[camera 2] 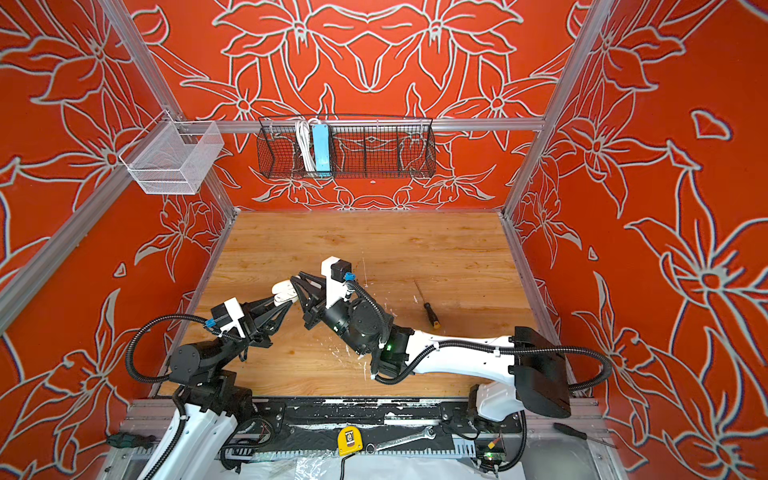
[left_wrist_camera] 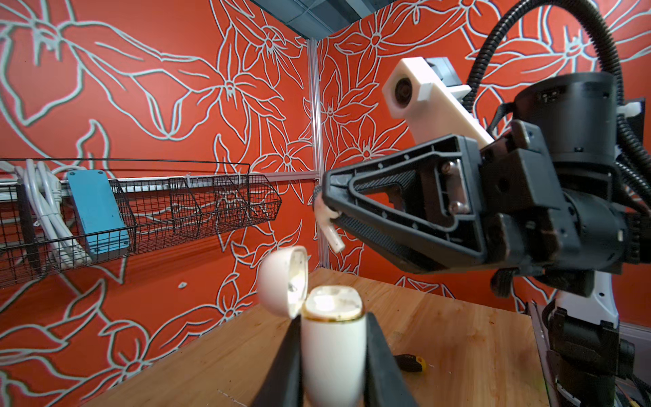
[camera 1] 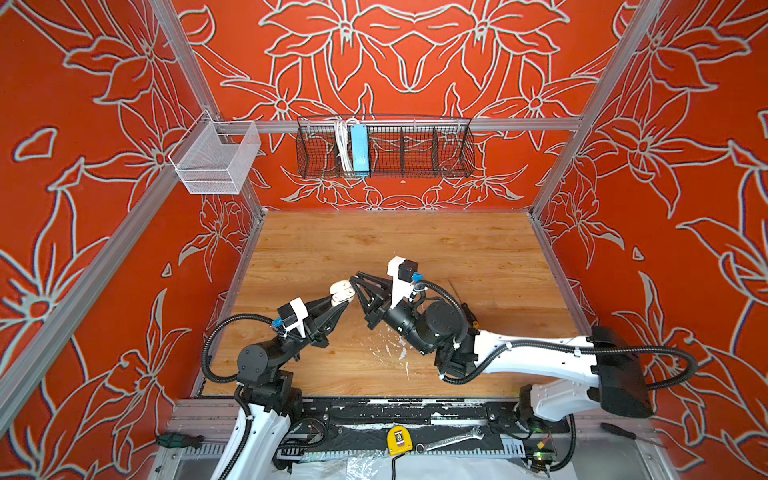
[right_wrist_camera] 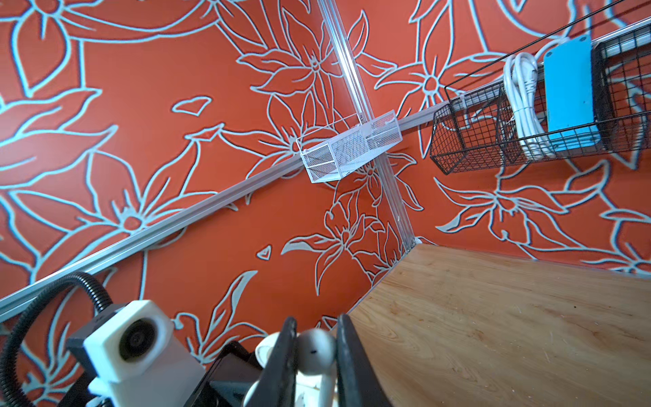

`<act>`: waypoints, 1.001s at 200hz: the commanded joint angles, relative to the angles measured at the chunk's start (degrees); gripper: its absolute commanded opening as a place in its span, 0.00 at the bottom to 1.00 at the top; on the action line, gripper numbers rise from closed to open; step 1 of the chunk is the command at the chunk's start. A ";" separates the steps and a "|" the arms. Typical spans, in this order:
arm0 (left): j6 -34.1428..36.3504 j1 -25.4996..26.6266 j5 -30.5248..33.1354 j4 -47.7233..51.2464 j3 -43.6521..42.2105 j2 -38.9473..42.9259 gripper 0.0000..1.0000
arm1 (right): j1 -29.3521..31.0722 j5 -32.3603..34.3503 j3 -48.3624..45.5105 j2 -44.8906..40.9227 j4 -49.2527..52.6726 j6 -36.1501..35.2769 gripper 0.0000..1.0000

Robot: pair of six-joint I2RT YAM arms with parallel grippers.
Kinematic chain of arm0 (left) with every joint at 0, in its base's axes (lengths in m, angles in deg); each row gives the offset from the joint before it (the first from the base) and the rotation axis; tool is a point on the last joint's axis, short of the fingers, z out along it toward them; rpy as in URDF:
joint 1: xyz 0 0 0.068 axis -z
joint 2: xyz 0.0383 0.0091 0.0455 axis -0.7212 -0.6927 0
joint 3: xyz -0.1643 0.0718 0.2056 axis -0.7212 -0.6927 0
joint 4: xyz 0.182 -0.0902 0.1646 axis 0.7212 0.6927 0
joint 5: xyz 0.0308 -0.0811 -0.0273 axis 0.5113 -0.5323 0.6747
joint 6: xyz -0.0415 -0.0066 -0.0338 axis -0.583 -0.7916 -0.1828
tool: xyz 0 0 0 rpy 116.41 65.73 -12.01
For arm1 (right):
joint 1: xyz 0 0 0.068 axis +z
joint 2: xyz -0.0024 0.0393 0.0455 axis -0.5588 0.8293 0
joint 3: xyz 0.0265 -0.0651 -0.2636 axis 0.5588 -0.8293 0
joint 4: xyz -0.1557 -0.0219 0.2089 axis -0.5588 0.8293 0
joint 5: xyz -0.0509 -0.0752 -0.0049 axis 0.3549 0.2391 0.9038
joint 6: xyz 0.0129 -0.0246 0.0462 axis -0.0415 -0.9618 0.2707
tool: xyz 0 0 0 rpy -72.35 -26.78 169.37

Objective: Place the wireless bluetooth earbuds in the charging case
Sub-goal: 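Lift the earbud with the right gripper toward the open case in the left gripper, then lower the earbud into the open white case with the right gripper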

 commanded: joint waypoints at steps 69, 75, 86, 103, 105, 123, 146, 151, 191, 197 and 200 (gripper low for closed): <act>-2.25 0.43 0.47 -0.15 2.90 1.31 0.00 | 2.06 -1.73 -1.34 3.53 -8.76 -2.43 0.09; -2.16 0.42 0.56 0.19 2.91 1.75 0.00 | 2.08 -1.31 -1.49 3.61 -8.88 -2.62 0.09; -2.15 0.42 0.51 0.71 2.95 2.41 0.00 | 2.09 -0.72 -1.83 3.38 -9.07 -3.12 0.09; -2.27 0.48 0.06 0.89 2.95 3.18 0.00 | 2.04 0.10 -2.21 3.04 -9.41 -3.77 0.09; -2.32 0.48 0.06 0.93 2.95 3.26 0.00 | 2.09 0.09 -2.30 3.07 -9.42 -3.79 0.09; -2.70 0.48 0.56 0.70 2.78 3.97 0.00 | 2.10 0.01 -2.48 2.75 -9.41 -4.23 0.08; -3.37 0.51 0.85 0.26 2.78 4.51 0.00 | 2.03 0.13 -2.94 2.78 -10.23 -4.27 0.08; -3.53 0.51 0.85 0.20 2.91 4.55 0.00 | 2.10 0.09 -3.03 2.91 -10.74 -4.40 0.08; -3.91 0.51 1.30 0.41 2.98 4.38 0.00 | 2.03 -1.12 -3.22 3.33 -14.39 -6.28 0.08; -3.91 0.51 1.58 0.66 2.96 4.29 0.00 | 2.06 -1.40 -3.17 3.19 -14.89 -6.63 0.08; -3.84 0.50 1.63 0.64 3.02 4.29 0.00 | 2.03 -1.53 -3.13 3.24 -15.07 -6.81 0.08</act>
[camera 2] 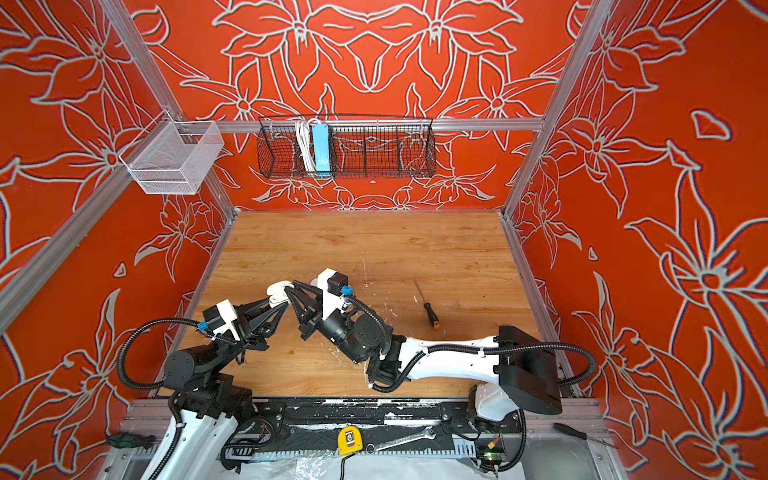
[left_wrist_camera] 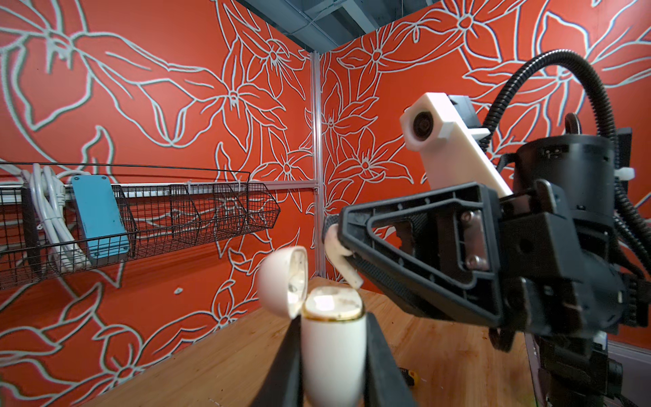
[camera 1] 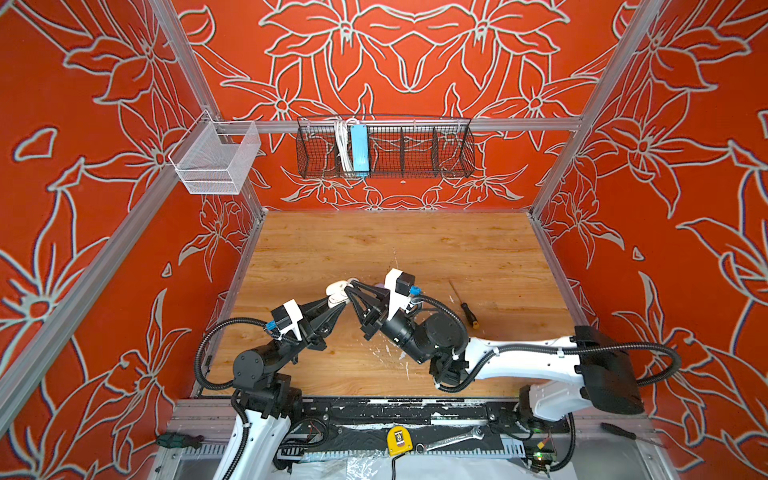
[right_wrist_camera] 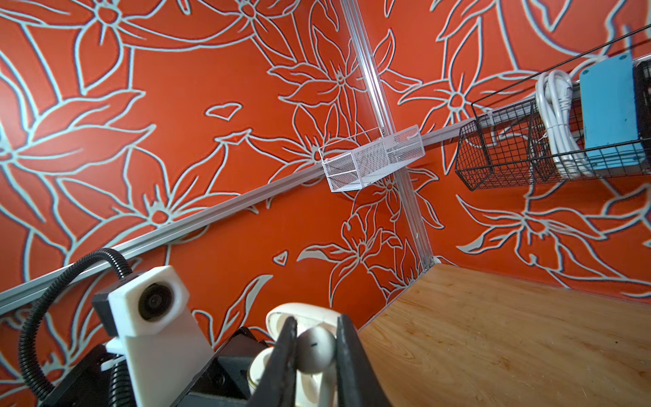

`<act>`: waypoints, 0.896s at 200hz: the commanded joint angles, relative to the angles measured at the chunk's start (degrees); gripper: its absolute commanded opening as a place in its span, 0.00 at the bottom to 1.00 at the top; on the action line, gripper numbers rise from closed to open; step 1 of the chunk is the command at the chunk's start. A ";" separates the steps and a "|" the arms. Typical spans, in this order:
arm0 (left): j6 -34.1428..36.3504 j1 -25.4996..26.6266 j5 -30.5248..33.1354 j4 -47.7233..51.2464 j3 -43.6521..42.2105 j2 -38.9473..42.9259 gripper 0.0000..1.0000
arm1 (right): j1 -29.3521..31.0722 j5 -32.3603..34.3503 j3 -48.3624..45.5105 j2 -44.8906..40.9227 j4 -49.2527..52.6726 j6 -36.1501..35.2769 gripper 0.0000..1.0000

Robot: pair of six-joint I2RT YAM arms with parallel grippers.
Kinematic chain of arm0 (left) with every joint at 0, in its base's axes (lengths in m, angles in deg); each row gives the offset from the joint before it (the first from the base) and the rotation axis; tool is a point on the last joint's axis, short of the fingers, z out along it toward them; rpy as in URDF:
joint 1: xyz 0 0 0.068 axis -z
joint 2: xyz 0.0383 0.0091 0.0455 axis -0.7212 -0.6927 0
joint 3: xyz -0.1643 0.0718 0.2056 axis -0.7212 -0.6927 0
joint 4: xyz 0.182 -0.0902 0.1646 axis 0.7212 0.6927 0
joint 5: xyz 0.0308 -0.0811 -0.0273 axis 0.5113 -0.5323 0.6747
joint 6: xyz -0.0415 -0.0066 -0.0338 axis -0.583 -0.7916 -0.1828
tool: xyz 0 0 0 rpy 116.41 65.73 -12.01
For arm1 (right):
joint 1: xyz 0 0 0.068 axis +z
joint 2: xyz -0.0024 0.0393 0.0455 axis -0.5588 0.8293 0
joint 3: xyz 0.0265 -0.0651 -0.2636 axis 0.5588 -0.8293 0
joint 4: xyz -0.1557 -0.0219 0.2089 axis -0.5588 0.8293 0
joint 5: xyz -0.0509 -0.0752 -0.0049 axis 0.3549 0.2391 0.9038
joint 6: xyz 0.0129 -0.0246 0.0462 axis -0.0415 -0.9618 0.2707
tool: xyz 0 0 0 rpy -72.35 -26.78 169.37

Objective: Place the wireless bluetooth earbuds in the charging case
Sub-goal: 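Lower the earbud into the open white case with the right gripper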

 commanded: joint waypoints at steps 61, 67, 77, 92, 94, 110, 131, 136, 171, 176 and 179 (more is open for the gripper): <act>-2.28 0.25 0.85 -3.18 1.59 0.25 0.00 | 0.28 -0.66 1.43 3.83 -8.85 -5.18 0.08; -2.33 0.29 0.85 -3.11 1.53 0.22 0.00 | 0.28 -0.84 1.68 4.30 -9.18 -5.20 0.08; -2.33 0.29 0.98 -2.88 1.53 0.30 0.00 | 0.32 -1.15 2.04 5.03 -9.71 -5.09 0.08; -2.39 0.29 1.20 -2.89 1.35 0.40 0.00 | 0.28 -0.97 2.44 6.20 -10.78 -5.29 0.08; -2.41 0.29 1.20 -2.95 1.29 0.40 0.00 | 0.28 -0.87 2.47 6.27 -10.92 -5.29 0.08; -2.68 0.29 1.53 -3.20 0.94 0.46 0.00 | 0.28 -0.76 2.36 6.89 -11.82 -5.08 0.08; -2.75 0.29 2.08 -3.05 0.87 0.83 0.00 | 0.29 -0.80 2.10 7.12 -12.08 -5.11 0.08; -2.73 0.29 2.15 -3.00 0.85 0.91 0.00 | 0.29 -0.72 2.01 7.12 -12.06 -5.10 0.08; -2.60 0.29 3.59 -2.48 0.92 1.27 0.00 | 0.32 -0.05 -0.79 6.57 -13.37 -4.04 0.07; -2.51 0.29 3.79 -2.40 0.92 1.36 0.00 | 0.28 0.02 -1.33 6.30 -13.37 -3.78 0.07; -2.48 0.29 3.90 -2.39 0.96 1.36 0.00 | 0.30 0.04 -1.62 6.18 -13.30 -3.61 0.07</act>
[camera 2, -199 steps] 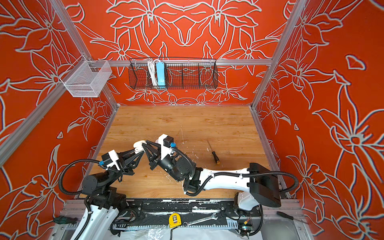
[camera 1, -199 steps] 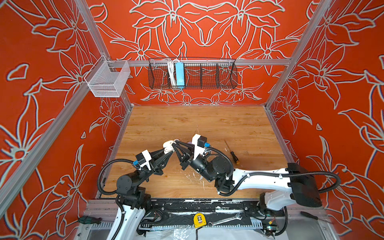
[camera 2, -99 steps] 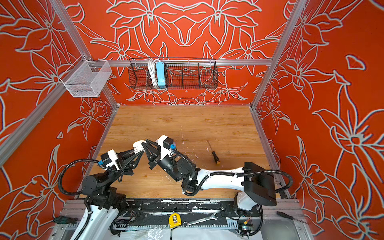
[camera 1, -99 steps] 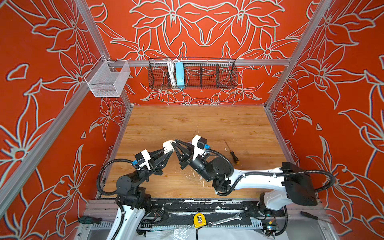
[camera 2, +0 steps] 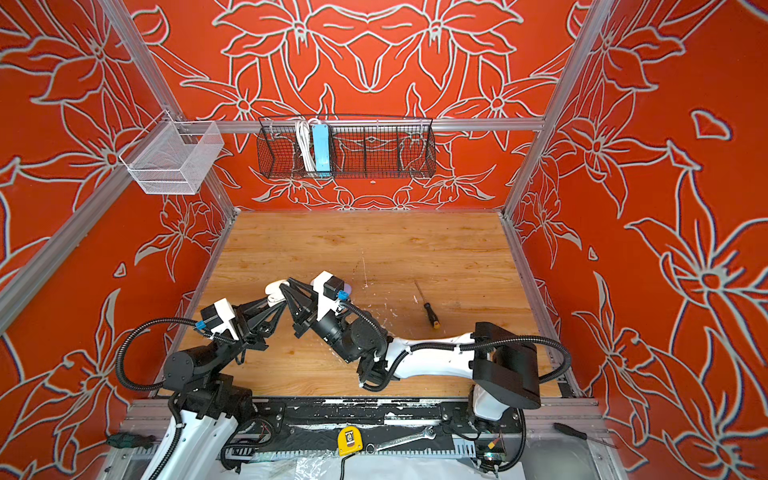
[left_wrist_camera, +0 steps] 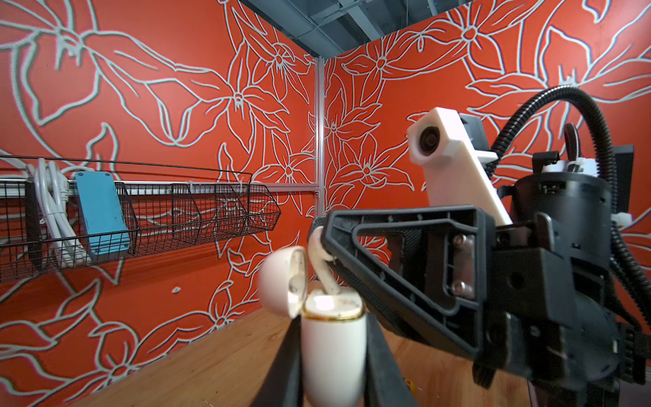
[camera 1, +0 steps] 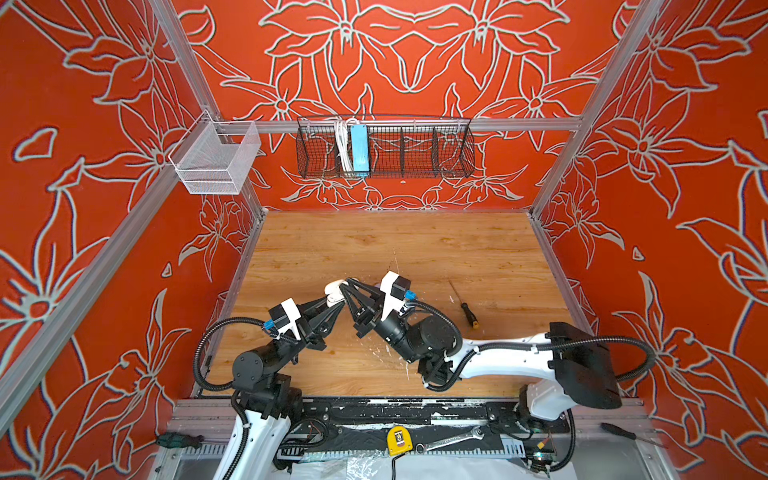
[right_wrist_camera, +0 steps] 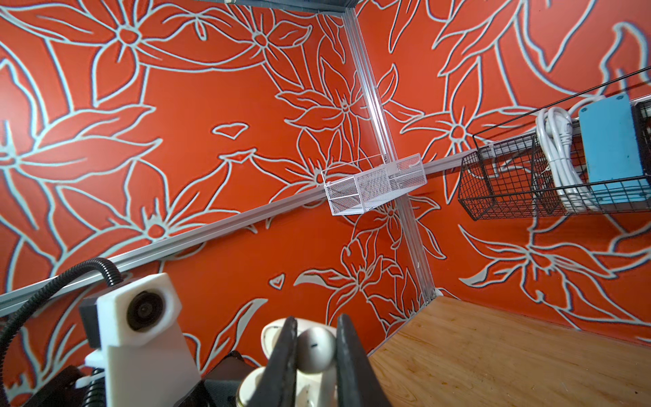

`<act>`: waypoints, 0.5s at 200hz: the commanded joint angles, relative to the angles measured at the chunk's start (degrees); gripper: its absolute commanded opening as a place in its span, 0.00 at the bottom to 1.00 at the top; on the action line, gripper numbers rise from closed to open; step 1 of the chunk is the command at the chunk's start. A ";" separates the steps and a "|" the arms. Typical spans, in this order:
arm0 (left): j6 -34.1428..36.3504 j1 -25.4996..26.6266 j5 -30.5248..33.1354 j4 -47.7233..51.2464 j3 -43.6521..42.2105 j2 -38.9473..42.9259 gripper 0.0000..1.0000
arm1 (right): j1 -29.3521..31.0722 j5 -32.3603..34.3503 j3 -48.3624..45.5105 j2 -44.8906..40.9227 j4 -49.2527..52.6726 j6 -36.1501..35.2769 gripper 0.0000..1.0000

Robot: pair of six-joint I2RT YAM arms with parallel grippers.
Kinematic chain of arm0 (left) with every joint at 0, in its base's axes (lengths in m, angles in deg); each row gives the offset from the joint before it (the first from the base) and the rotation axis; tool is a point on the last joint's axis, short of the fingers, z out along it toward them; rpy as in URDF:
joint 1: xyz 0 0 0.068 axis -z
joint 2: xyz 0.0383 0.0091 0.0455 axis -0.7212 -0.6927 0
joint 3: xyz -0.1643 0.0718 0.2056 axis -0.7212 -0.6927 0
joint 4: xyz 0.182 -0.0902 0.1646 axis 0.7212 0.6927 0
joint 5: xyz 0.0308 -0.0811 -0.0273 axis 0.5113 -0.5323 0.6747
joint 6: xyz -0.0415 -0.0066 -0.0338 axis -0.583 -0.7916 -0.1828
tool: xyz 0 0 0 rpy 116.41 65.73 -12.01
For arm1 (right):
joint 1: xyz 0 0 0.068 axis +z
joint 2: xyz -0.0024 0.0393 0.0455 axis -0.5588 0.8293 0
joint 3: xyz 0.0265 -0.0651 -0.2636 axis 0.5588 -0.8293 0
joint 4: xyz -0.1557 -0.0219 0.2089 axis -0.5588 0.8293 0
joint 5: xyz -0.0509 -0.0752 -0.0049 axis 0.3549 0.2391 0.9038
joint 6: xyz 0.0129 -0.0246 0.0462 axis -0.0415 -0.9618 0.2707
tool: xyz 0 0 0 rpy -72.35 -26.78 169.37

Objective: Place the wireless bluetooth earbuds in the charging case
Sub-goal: 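Lower the earbud into the open white case with the right gripper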

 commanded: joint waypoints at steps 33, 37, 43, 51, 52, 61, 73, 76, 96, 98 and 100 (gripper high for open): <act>-0.75 0.22 2.79 -2.09 0.76 1.27 0.00 | 0.40 0.33 -5.70 -0.27 -2.87 2.51 0.06; -0.76 0.22 2.81 -2.20 0.65 1.28 0.00 | 0.39 0.47 -5.99 -0.25 -2.95 2.69 0.05; -0.84 0.22 2.86 -2.54 0.47 1.36 0.00 | 0.39 0.47 -6.31 -0.36 -2.91 2.90 0.05; -1.01 0.22 3.07 -2.75 0.26 1.44 0.00 | 0.39 0.38 -6.66 -0.48 -2.73 3.46 0.05; -1.02 0.18 3.12 -2.76 0.27 1.45 0.00 | 0.43 0.41 -6.71 -0.51 -2.67 3.59 0.05; -1.13 0.22 3.33 -2.87 0.07 1.54 0.00 | 0.47 -0.14 -6.85 -0.49 -2.62 4.35 0.05; -1.20 0.21 3.38 -2.94 0.03 1.71 0.00 | 0.56 -1.37 -6.84 -0.40 -2.62 4.76 0.05; -1.28 0.22 3.36 -2.95 0.03 1.78 0.00 | 0.67 -1.64 -6.75 -0.38 -2.69 4.77 0.05; -1.24 0.22 3.36 -2.92 -0.16 2.28 0.00 | 1.18 -2.03 -6.50 -0.19 -2.64 4.68 0.05; -1.21 0.22 3.35 -2.88 -0.23 2.32 0.00 | 1.18 -2.03 -6.49 -0.19 -2.56 4.68 0.05; -1.13 0.22 3.28 -2.89 -0.25 2.40 0.00 | 1.24 -2.03 -6.43 -0.19 -2.48 4.62 0.05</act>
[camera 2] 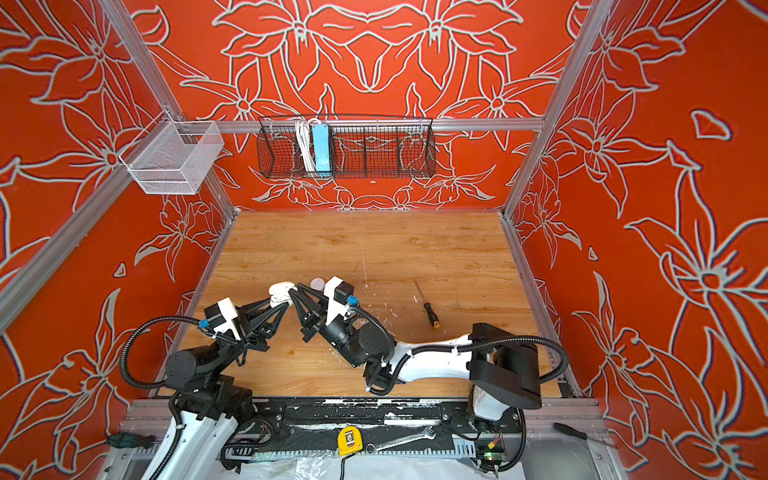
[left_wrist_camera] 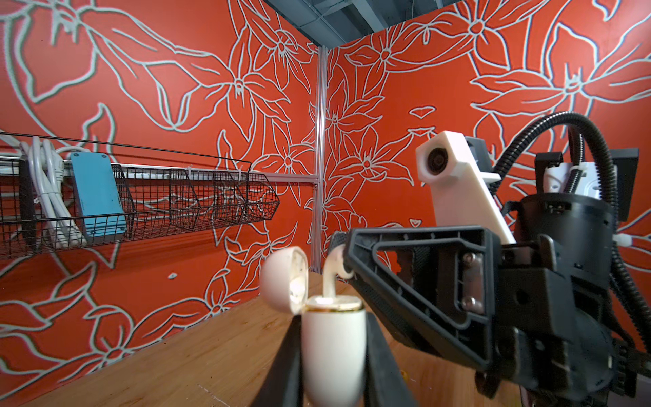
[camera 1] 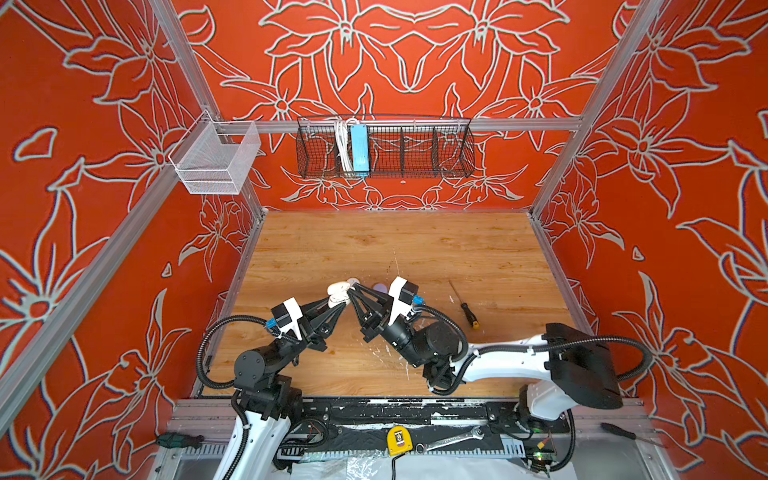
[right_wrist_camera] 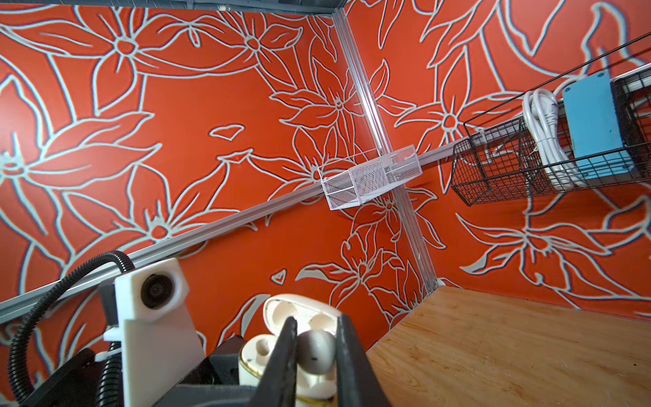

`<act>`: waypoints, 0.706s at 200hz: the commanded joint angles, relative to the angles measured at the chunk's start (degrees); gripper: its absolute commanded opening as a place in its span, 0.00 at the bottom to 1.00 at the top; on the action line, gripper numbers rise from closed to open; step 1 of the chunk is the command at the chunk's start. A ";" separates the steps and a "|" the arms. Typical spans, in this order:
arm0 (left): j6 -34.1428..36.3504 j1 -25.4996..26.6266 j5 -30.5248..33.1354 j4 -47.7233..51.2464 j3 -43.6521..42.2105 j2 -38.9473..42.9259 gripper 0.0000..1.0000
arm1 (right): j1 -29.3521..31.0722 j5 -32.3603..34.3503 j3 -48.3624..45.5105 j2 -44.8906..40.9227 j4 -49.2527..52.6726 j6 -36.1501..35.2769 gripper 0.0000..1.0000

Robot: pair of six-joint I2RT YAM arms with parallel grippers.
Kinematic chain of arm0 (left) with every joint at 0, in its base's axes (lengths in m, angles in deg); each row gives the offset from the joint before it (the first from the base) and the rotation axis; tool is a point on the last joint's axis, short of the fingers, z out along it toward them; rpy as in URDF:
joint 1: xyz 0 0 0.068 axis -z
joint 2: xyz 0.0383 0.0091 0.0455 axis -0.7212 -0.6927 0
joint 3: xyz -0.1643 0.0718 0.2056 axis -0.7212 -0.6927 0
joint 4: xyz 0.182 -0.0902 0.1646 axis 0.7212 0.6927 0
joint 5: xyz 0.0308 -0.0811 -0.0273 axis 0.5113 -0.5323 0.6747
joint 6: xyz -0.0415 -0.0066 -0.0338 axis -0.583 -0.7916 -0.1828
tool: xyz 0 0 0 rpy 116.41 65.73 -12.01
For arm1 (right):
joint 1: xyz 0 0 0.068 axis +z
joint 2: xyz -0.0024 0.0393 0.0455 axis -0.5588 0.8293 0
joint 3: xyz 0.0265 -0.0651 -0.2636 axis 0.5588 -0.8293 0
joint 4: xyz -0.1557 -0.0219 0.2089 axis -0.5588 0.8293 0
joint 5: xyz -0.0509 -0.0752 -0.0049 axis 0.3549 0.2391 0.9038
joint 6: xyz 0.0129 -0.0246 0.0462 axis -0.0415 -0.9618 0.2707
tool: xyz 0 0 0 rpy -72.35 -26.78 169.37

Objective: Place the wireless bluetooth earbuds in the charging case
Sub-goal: 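Lower the earbud into the open white case with the right gripper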

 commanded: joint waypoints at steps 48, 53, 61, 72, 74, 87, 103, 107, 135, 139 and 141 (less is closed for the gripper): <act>2.74 -0.13 0.37 -4.74 -0.22 2.16 0.00 | 1.35 -1.91 -0.47 -1.43 7.59 2.99 0.05; 3.12 -0.13 0.10 -5.15 -0.32 2.10 0.00 | 1.33 -2.01 -0.69 -1.71 7.88 3.30 0.05; 3.66 -0.13 -0.22 -5.44 -0.55 2.01 0.00 | 1.43 -2.09 -1.21 -2.22 8.03 3.72 0.05; 3.81 -0.13 -0.02 -5.53 -0.57 1.69 0.00 | 1.50 -2.29 -2.02 -2.69 7.88 4.29 0.05; 3.79 -0.13 0.01 -5.56 -0.57 1.65 0.00 | 1.53 -2.27 -2.18 -2.79 7.81 4.39 0.05; 3.87 -0.13 0.04 -6.16 -0.56 1.08 0.00 | 1.66 -2.92 -3.06 -3.26 7.21 4.82 0.05; 3.82 -0.13 -0.86 -8.20 -0.71 0.29 0.00 | 1.77 -3.64 -3.74 -4.00 7.63 5.16 0.05; 3.81 -0.12 -1.06 -8.68 -0.77 0.08 0.00 | 1.85 -3.80 -3.75 -4.22 8.03 5.25 0.05; 4.61 -0.08 -2.41 -10.61 -0.83 -1.08 0.00 | 2.23 -4.72 -3.74 -4.77 10.05 5.54 0.05; 4.81 -0.04 -2.55 -10.83 -0.82 -1.09 0.00 | 2.28 -4.85 -3.87 -4.87 10.12 5.54 0.05; 4.94 -0.04 -2.60 -10.88 -0.81 -1.09 0.00 | 2.32 -4.83 -3.96 -4.94 10.13 5.54 0.05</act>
